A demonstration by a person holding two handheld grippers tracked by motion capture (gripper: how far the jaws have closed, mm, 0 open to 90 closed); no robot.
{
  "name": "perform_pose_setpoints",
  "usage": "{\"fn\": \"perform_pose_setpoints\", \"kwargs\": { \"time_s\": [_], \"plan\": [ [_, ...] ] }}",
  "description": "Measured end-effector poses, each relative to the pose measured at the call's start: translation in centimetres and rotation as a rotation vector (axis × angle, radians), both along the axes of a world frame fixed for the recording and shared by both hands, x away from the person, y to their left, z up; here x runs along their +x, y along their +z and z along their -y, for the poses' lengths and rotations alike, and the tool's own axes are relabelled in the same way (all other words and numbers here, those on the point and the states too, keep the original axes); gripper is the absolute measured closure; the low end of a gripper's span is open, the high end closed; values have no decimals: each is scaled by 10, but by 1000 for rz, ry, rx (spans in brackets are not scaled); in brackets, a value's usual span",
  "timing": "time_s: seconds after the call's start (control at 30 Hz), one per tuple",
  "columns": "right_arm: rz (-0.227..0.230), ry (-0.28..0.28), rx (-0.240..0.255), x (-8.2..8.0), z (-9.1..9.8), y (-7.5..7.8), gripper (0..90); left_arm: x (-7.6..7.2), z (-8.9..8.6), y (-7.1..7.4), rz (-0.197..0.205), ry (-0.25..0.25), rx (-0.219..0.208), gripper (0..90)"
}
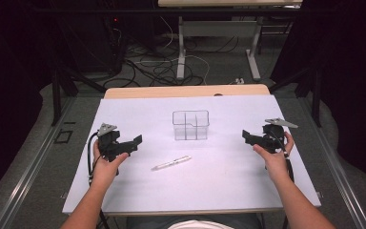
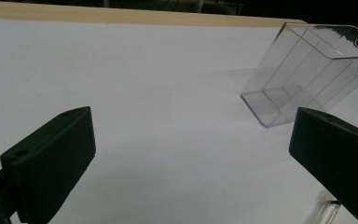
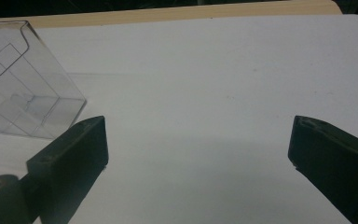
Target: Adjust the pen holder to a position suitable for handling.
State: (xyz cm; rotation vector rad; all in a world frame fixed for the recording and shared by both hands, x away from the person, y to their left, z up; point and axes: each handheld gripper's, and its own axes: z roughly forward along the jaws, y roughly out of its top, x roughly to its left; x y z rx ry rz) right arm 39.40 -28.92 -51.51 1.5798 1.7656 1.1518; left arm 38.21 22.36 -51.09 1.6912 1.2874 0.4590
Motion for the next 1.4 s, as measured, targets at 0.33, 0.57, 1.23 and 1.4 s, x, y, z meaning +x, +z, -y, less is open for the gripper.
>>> {"fn": "perform_pose_setpoints", "kwargs": {
  "time_s": [0.33,0.57,1.23,1.4],
  "plan": [
    [45,-9,-47,4,-8,-3,101,-1,-1,2,12,-1,31,4],
    [60,35,-49,-1,-22,-1,185,-3,-8,3,8,32,13,23],
    [22,103,-47,27,-72,8,522,-3,-8,3,-1,49,18,49],
    [6,111,-58,37,-82,10,598,-2,-10,2,-9,50,24,53]
  ]
}}
